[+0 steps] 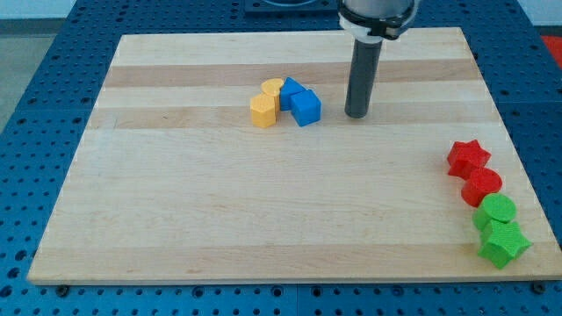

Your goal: Place green star to the left of the green circle

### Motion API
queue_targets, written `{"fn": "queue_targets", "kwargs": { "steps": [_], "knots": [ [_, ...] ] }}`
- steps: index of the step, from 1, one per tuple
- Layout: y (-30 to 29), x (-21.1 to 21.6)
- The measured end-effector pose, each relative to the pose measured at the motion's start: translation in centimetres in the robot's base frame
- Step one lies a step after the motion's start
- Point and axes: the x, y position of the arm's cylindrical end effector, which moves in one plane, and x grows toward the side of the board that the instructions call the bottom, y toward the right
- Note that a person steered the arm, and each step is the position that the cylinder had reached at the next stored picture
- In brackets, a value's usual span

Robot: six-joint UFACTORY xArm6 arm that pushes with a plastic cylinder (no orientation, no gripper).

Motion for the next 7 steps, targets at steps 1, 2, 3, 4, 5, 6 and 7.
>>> {"fn": "queue_targets", "kwargs": {
  "steps": [1, 2, 3, 4, 5, 6, 7],
  "knots": [
    [-1.6, 0.3],
    [-3.9, 0.5],
    [-4.8, 0.6],
    [-4.8, 0.6],
    [-1.4, 0.4],
    [10.2, -0.5],
    [22.5, -1.1]
  ]
}}
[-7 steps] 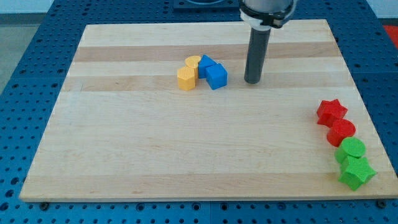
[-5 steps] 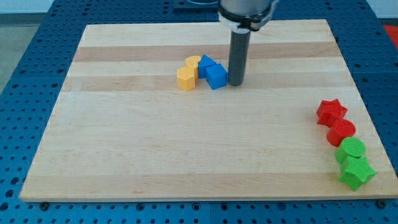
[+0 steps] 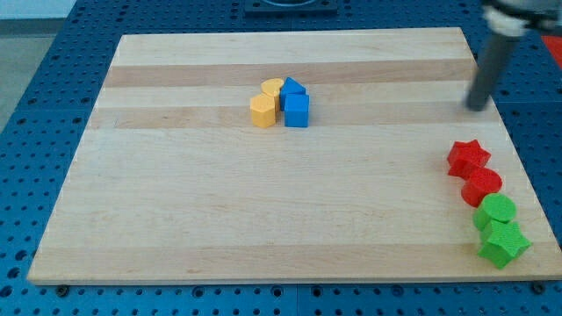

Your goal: Place green star to the left of the green circle

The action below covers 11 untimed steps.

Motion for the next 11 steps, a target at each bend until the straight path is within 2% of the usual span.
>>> {"fn": "queue_targets", "kwargs": {
  "steps": [1, 3, 4, 5, 6, 7, 8, 10, 11],
  "knots": [
    [3.2, 0.1],
    [3.3, 0.6],
    [3.3, 2.9],
    [3.3, 10.6],
    [3.3, 13.8],
    [3.1, 21.7],
    [1.7, 24.3],
    [-9.1, 24.5],
    [-12.1, 23.3]
  ]
}}
